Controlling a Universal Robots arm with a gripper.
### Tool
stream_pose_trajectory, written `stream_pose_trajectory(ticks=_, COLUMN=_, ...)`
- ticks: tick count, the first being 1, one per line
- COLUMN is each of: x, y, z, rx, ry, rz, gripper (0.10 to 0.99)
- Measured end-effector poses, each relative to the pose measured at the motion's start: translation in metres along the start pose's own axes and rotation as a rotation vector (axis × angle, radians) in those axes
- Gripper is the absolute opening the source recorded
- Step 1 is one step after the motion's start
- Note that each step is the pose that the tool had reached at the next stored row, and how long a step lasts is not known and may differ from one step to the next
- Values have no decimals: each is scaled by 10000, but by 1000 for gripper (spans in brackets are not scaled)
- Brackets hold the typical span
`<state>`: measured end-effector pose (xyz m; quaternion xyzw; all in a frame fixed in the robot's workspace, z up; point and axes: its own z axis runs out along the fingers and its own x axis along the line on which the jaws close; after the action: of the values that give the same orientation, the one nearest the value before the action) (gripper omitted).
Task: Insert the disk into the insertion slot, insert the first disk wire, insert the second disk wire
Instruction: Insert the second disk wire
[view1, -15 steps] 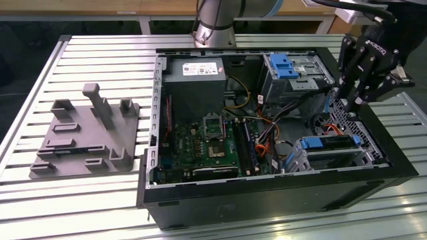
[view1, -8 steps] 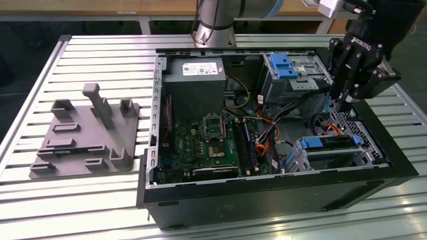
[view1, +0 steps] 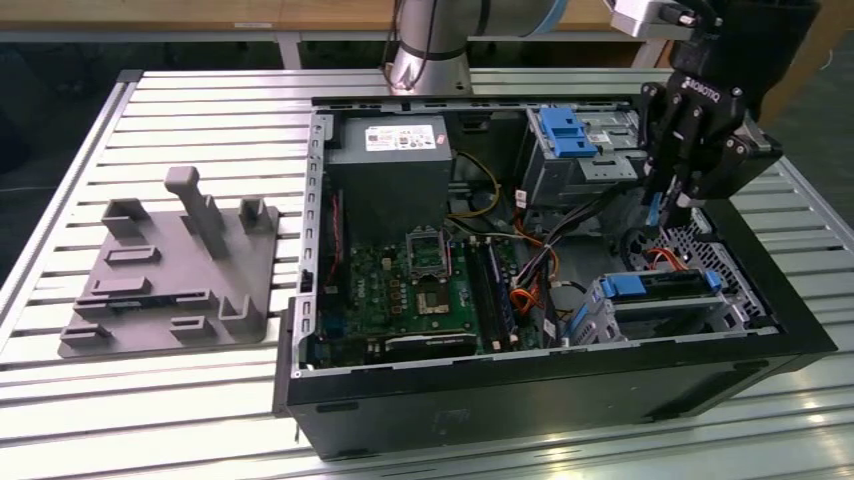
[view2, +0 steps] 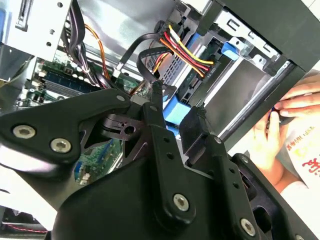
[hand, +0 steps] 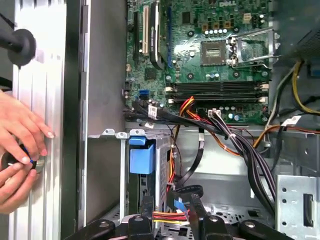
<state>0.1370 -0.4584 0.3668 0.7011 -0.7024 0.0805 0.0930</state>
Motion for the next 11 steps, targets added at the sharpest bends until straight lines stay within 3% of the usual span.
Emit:
stream_pose_trajectory(ticks=4, x=-57, y=6, z=10, rx=21, ry=308, rz=-80, gripper=416)
stream_pose_trajectory(ticks=9, x=-162, y=10, z=16, rx=28, ry=765, rz=-105, gripper=416)
stream_pose_trajectory(ticks=11, x=-213, y=12, z=19, rx=29, ry=964, rz=-110, gripper=333)
